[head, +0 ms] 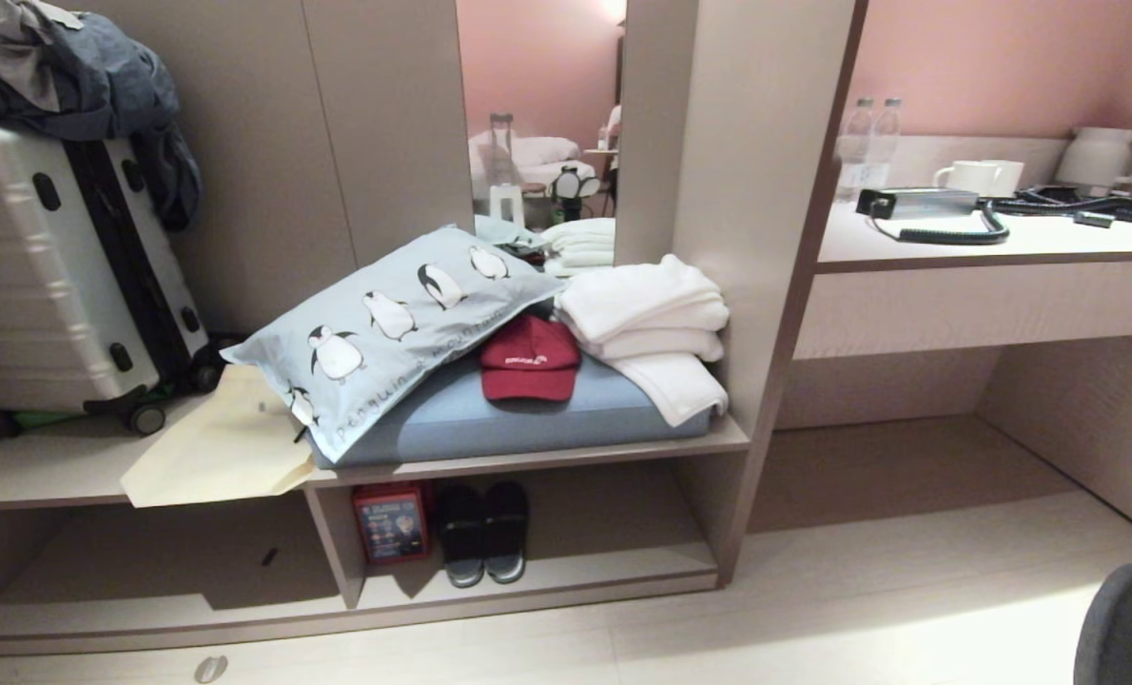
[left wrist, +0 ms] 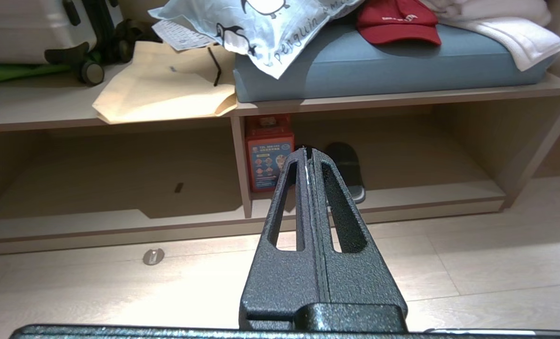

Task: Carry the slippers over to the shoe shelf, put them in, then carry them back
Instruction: Place the slippers into the shoe cabinet

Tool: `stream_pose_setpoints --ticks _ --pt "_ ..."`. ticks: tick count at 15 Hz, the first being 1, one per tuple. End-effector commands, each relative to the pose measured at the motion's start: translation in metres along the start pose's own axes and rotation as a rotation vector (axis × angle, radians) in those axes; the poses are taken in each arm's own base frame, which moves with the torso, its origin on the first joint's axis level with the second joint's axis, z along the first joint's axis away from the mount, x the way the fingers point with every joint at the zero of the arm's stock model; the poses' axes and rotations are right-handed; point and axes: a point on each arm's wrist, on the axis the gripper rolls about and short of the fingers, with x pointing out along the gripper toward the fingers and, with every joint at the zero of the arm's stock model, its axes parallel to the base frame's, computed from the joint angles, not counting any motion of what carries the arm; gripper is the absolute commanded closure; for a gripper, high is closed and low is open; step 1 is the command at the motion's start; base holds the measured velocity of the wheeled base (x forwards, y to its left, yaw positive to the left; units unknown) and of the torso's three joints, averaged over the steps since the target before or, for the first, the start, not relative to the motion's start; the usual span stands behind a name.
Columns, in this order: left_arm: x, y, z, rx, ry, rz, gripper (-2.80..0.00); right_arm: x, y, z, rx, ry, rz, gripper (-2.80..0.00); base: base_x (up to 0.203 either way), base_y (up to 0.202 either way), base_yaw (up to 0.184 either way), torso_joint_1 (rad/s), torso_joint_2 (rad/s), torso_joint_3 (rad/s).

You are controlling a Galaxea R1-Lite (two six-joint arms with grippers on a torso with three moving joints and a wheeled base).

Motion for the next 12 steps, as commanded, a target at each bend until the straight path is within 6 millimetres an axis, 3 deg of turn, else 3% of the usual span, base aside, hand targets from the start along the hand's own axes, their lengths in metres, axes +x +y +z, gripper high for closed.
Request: stream_pose_setpoints --ticks 1,5,12 --pt "0.0001 0.0000 -0.0004 0.001 0.001 0.001 0.00 0.0002 0.0000 -0.0004 -0.001 0.003 0.001 0.00 0.000 0.000 0.000 0.000 0.00 0.000" --pt "0.0002 0.0000 -0.0004 0.002 0.003 0.001 0.00 0.0002 0.0000 -0.0004 -0.001 0.003 0.001 0.00 0.000 0.000 0.000 0.001 0.00 -0.017" --pt "0.0001 0.0000 -0.0004 0.004 0.001 0.001 0.00 0.0001 0.0000 0.0000 -0.002 0.002 0.003 0.00 0.000 0.000 0.000 0.001 0.00 -0.188"
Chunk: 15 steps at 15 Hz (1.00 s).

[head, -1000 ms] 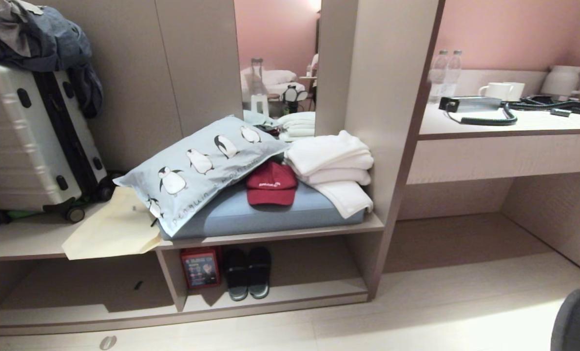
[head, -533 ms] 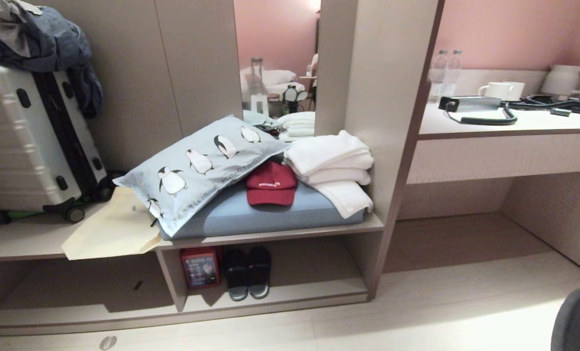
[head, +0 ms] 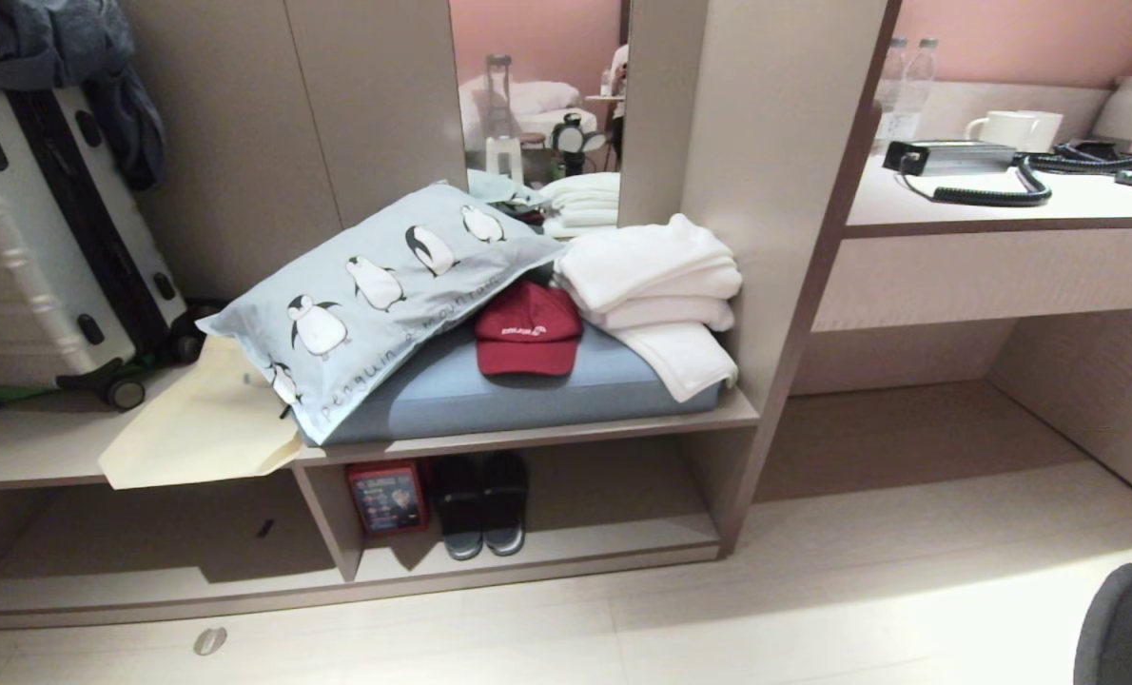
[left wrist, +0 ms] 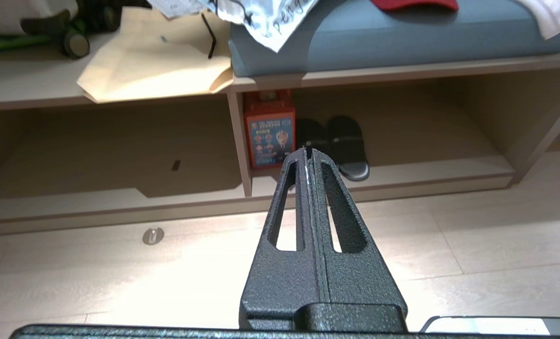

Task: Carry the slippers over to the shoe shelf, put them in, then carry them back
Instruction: Place the slippers into the shoe cabinet

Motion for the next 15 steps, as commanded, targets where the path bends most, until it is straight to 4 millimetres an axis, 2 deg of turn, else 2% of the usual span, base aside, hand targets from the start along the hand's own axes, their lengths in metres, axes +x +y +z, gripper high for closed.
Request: stream_pose_setpoints --ticks 1,4,7,15 --pt "0.0001 0.0000 -0.0004 -0.001 0.002 0.001 0.00 0.0001 0.0000 0.0000 -0.001 0.001 0.001 0.00 0.000 0.000 0.000 0.002 0.00 -0.195" --pt "0.0001 0.0000 -0.0004 -0.004 0.001 0.001 0.00 0.0001 0.0000 0.0000 -0.001 0.001 0.001 0.00 -0.023 0.000 0.000 0.006 0.00 -0.201" --pt "0.0001 0.0000 -0.0004 -0.004 0.001 0.001 0.00 0.0001 0.0000 0.0000 -0.001 0.001 0.001 0.00 -0.155 0.000 0.000 0.004 0.00 -0.194" --pt "0.0001 0.0000 -0.0004 -0.004 0.001 0.001 0.00 0.0001 0.0000 0.0000 -0.001 0.001 0.001 0.00 0.000 0.000 0.000 0.002 0.00 -0.198"
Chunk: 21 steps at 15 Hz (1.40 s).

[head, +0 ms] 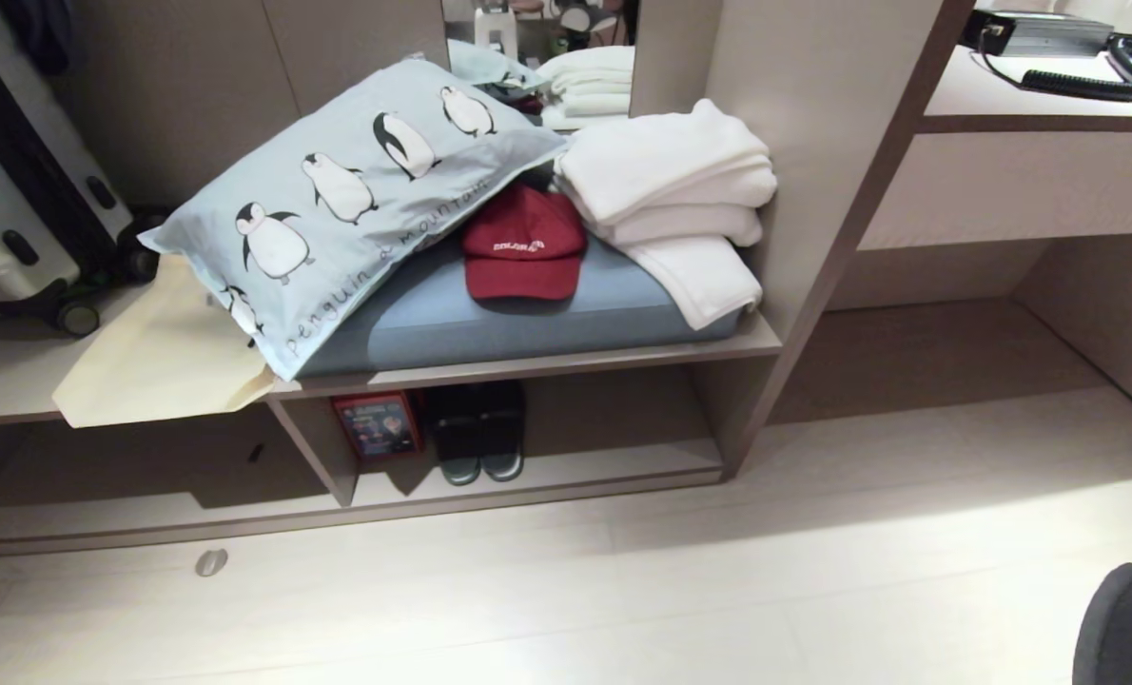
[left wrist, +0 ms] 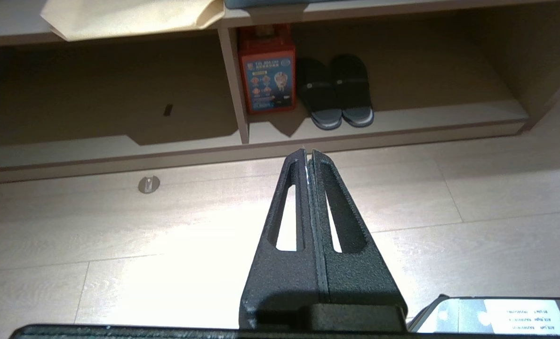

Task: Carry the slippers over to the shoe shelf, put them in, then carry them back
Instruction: Place the slippers into the shoe cabinet

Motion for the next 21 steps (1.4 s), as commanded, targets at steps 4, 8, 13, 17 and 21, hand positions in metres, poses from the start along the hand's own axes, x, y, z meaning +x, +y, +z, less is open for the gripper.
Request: stream_pose_setpoints --ticks 4,8,13,17,21 --pt "0.0001 0.0000 -0.0004 -0.002 0.001 0.001 0.00 0.0001 0.0000 0.0000 -0.001 0.002 0.001 0.00 0.000 0.000 0.000 0.006 0.00 -0.194" --pt "0.0001 0.0000 -0.0004 -0.005 0.001 0.001 0.00 0.0001 -0.0002 0.0000 0.001 0.002 -0.007 0.00 0.000 0.000 0.000 0.004 0.00 -0.196" --pt "0.0001 0.0000 -0.0004 -0.006 0.001 0.001 0.00 0.0002 -0.0001 -0.0004 -0.001 0.004 -0.005 0.00 0.000 0.000 0.000 0.005 0.00 -0.195" --pt "0.0001 0.0000 -0.0004 -0.006 0.001 0.001 0.00 0.0002 -0.0001 -0.0004 -0.001 0.004 -0.004 0.00 0.000 0.000 0.000 0.006 0.00 -0.195" --pt "0.0001 0.0000 -0.0004 -0.006 0.001 0.001 0.00 0.0001 -0.0002 0.0000 -0.008 0.002 -0.007 0.00 0.000 0.000 0.000 0.004 0.00 -0.195"
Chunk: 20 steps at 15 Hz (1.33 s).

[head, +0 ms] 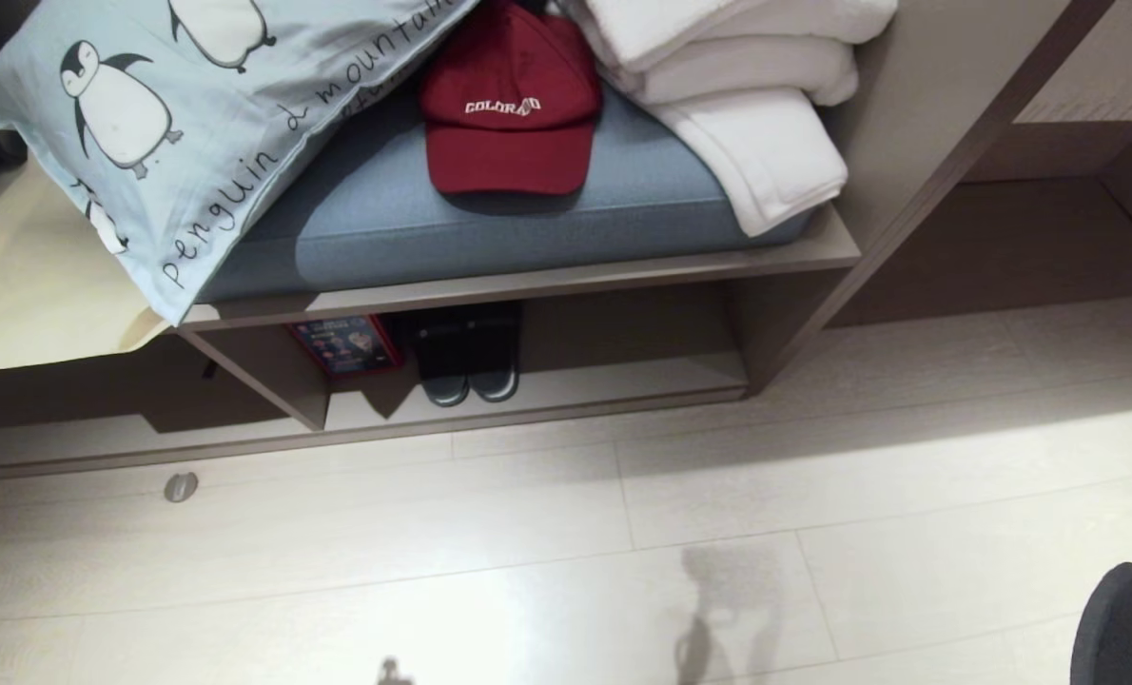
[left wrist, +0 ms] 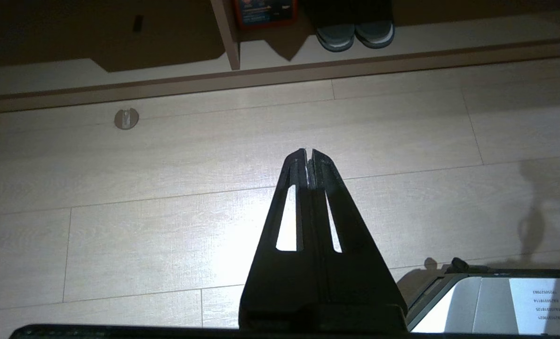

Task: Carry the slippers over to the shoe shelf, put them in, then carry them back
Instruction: Place the slippers into the shoe cabinet

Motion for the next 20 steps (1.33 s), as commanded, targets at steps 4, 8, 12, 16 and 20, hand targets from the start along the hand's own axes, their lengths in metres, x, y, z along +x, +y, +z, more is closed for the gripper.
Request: stream_pose_setpoints --ticks 4,8,12,16,20 --pt "0.0001 0.0000 -0.0004 -0.001 0.001 0.001 0.00 0.0001 0.0000 -0.0002 0.006 0.003 0.002 0.00 0.000 0.000 0.000 0.003 0.00 -0.200" --pt "0.0001 0.0000 -0.0004 -0.001 0.001 0.001 0.00 0.0001 0.0000 0.0000 0.006 0.002 0.001 0.00 0.000 0.000 0.000 0.005 0.00 -0.195" --pt "0.0001 0.0000 -0.0004 -0.001 0.001 0.001 0.00 0.0001 0.0000 0.0000 0.006 0.002 0.000 0.00 0.000 0.000 0.000 0.004 0.00 -0.194" --pt "0.0001 0.0000 -0.0004 -0.001 0.001 0.001 0.00 0.0001 0.0000 0.0000 0.006 0.002 0.000 0.00 0.000 0.000 0.000 0.002 0.00 -0.197" --pt "0.0001 0.0000 -0.0004 -0.001 0.001 0.001 0.00 0.0001 0.0000 0.0000 0.006 0.002 0.000 0.00 0.000 0.000 0.000 0.001 0.00 -0.197"
